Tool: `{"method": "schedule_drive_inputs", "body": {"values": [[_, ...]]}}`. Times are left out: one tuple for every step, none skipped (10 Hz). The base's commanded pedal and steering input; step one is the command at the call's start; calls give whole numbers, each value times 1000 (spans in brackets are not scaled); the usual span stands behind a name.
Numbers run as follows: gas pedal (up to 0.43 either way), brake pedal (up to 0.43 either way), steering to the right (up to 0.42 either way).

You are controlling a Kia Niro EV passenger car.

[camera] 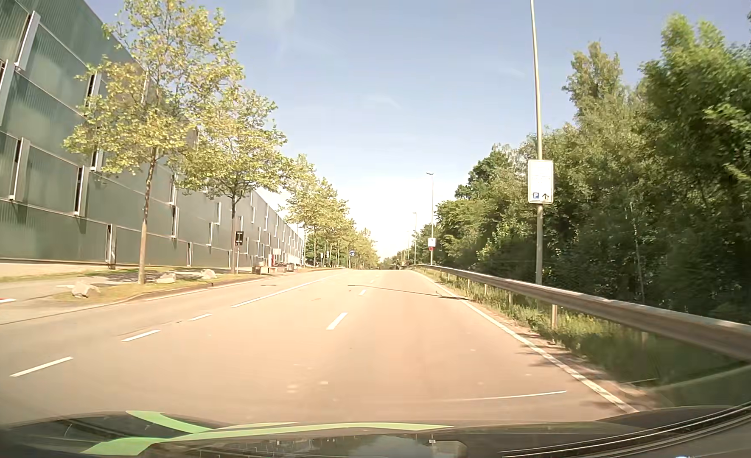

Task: Follow the waypoints while adhering to traffic rules and regulations

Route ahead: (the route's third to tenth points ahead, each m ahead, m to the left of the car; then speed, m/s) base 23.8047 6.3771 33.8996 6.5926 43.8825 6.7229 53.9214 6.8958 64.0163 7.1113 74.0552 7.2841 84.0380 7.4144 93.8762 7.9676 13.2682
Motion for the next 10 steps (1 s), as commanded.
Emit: {"method": "schedule_drive_inputs", "body": {"values": [[98, 0, -2], [98, 0, -2], [98, 0, -2], [98, 0, -2], [98, 0, -2], [98, 0, -2], [87, 0, -2], [79, 0, -2], [47, 0, -2], [20, 0, -2]]}}
